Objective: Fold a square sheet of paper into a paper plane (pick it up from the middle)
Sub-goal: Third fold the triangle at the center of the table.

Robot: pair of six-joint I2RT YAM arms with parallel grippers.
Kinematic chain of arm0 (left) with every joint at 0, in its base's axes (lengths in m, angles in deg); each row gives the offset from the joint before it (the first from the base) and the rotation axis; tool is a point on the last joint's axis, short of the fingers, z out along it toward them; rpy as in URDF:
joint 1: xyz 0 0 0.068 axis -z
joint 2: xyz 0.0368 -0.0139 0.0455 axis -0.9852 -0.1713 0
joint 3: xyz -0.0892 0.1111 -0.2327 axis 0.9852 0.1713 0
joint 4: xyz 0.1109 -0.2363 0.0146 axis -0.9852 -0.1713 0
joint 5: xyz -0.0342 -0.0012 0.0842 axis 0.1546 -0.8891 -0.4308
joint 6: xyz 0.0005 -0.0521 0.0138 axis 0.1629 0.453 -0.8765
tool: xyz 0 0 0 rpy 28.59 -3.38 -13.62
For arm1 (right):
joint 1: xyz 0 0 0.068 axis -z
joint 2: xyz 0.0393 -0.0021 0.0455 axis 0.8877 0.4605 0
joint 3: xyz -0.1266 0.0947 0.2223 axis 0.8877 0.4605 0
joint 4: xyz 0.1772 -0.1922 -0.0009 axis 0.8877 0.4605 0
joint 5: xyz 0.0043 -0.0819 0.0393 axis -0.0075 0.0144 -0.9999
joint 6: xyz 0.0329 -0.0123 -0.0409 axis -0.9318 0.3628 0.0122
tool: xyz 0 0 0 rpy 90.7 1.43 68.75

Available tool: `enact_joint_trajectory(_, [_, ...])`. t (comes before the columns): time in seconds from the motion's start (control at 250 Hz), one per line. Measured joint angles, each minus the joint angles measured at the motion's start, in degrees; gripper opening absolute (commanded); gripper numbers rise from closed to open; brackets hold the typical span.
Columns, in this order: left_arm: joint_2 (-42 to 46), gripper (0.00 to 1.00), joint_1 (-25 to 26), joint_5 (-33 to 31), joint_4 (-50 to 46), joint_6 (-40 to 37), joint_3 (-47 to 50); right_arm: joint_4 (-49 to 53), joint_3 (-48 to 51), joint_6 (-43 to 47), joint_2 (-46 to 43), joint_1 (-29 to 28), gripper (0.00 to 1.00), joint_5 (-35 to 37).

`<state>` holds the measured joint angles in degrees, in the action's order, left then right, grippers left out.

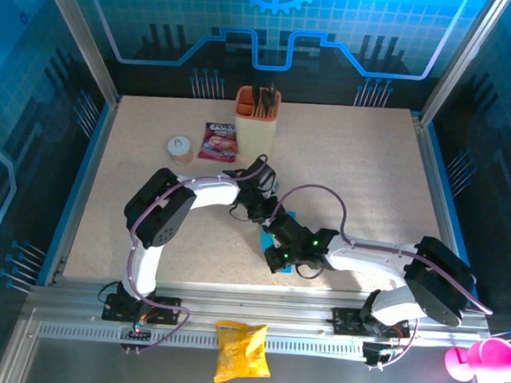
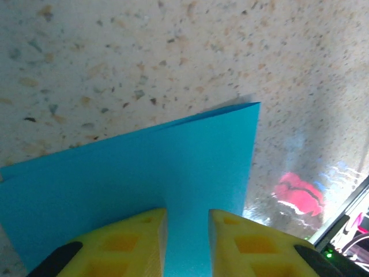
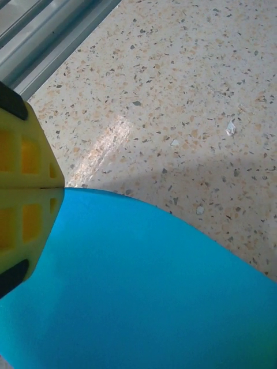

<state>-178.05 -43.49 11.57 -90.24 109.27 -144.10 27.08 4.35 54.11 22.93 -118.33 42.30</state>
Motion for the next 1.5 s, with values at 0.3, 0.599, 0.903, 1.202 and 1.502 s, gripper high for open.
enact_joint_trajectory(0.3, [-0.26, 0.24, -0.15, 0.0, -0.28, -1.86, -0.09, 0.07, 0.0, 2.91, -0.02, 5.53, 0.0, -3.43])
enact_joint_trajectory(0.599, [-0.39, 0.24, -0.17, 0.02, -0.28, -2.01, -0.11, 0.11, 0.0, 5.75, -0.02, 10.54, 0.0, -6.16])
enact_joint_trajectory(0.903, [-0.39, 0.23, -0.28, 0.0, -0.31, -2.78, -0.11, 0.5, 0.24, 7.48, 0.7, 12.7, 0.0, -7.1])
enact_joint_trajectory(1.202, [-0.44, 0.22, -0.28, 0.0, -0.28, -2.8, -0.09, 0.48, 0.57, 8.04, 2.82, 14.29, 0.0, -7.08])
enact_joint_trajectory(1.502, [-0.61, 0.22, -0.44, 0.07, -0.24, -2.8, -0.09, 0.48, 0.39, 8.46, 4.59, 14.73, 0.0, -7.23])
